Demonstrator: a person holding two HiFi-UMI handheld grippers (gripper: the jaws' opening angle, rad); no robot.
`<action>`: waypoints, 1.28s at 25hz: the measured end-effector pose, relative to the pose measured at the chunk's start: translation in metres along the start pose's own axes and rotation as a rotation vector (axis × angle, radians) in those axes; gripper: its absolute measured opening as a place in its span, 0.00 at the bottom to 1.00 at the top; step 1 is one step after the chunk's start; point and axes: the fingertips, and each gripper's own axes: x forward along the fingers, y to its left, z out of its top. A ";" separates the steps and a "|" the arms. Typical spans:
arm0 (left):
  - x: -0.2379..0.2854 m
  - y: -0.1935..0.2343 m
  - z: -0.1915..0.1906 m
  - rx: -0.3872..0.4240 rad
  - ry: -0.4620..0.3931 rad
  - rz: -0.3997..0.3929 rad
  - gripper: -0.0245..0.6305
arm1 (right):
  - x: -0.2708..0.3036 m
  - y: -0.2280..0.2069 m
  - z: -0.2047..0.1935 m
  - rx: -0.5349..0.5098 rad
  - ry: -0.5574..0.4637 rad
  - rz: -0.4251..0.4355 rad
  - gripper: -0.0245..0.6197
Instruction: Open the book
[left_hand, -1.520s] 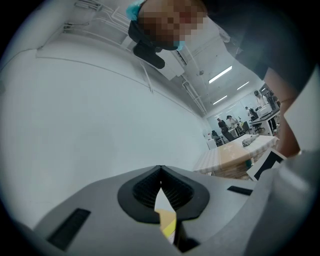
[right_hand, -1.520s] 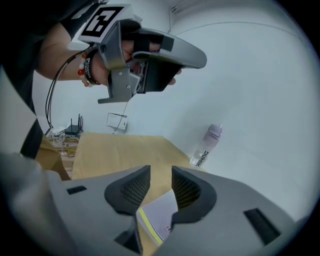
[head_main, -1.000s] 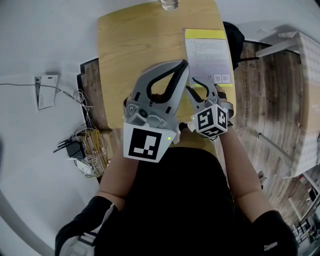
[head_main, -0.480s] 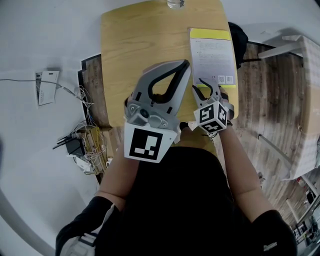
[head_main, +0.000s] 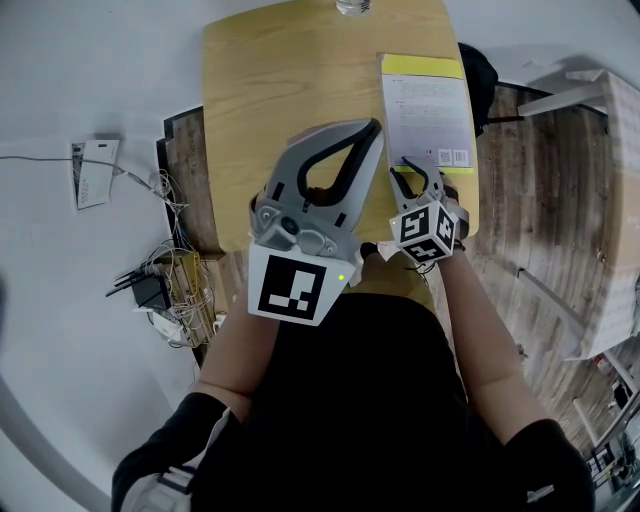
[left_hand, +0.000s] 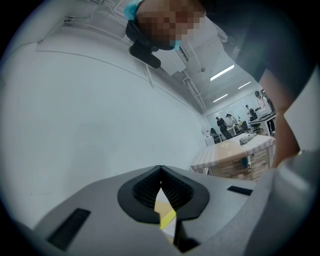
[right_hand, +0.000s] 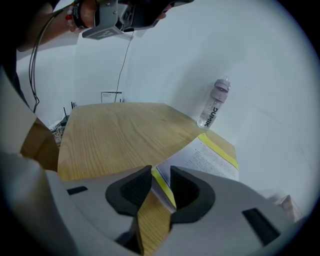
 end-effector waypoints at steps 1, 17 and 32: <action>-0.001 -0.001 0.000 -0.004 0.001 -0.003 0.05 | 0.000 0.000 -0.001 -0.005 0.001 -0.004 0.23; -0.003 -0.007 0.000 -0.024 0.000 -0.017 0.05 | -0.008 -0.006 0.004 -0.025 -0.039 -0.032 0.10; 0.006 -0.009 0.007 -0.007 -0.003 -0.027 0.05 | -0.023 -0.021 0.017 -0.021 -0.088 -0.064 0.10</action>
